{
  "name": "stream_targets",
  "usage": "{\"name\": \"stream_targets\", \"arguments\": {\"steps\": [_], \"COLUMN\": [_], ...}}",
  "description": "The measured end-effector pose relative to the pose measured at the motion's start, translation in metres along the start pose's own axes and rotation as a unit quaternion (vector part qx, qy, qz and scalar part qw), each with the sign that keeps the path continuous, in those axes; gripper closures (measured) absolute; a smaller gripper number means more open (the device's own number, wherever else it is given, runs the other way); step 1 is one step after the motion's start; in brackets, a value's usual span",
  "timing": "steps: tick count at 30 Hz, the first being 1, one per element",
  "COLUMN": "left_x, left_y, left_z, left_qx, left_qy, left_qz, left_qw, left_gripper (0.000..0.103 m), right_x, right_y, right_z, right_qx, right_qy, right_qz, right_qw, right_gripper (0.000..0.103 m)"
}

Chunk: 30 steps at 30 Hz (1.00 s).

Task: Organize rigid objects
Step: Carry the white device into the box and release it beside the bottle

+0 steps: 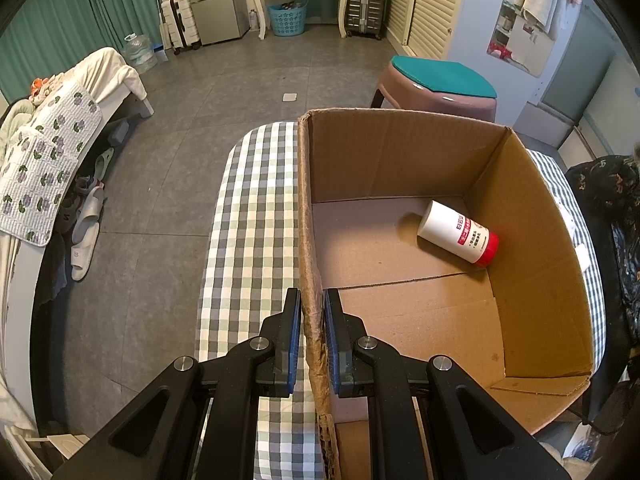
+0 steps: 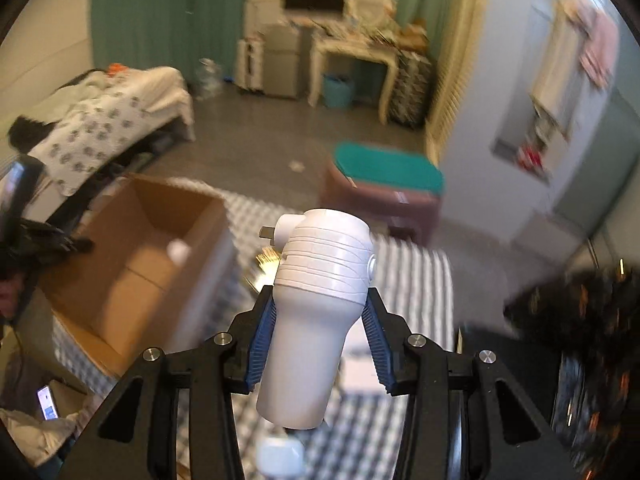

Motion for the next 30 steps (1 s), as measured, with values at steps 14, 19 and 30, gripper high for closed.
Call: {"name": "stream_targets", "arguments": {"steps": [14, 19, 30], "left_x": [0.001, 0.001, -0.001], "left_y": [0.001, 0.001, 0.001], "left_z": [-0.001, -0.001, -0.001], "left_qx": [0.012, 0.014, 0.019], "left_qy": [0.0, 0.003, 0.001], "left_qz": [0.0, 0.001, 0.001], "left_qw": [0.9999, 0.9999, 0.9998], "left_gripper": [0.092, 0.092, 0.092], "right_x": [-0.025, 0.001, 0.025], "right_y": [0.076, 0.109, 0.126], "right_z": [-0.163, -0.183, -0.187], "right_qx": [-0.141, -0.154, -0.157], "right_qy": [-0.064, -0.071, -0.078], "right_qz": [-0.026, -0.071, -0.102], "right_qw": [0.988, 0.983, 0.979], "right_gripper": [0.06, 0.06, 0.06]}}
Point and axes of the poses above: each gripper's, at about its wrist camera, not at the fingertips, and y roughly the way its jaws point, z to its right, x to its underside, the point moved 10 cm from there along y, roughly the way its jaws point, and after that the axes turned 8 degrees about z, right-handed, at the moved point
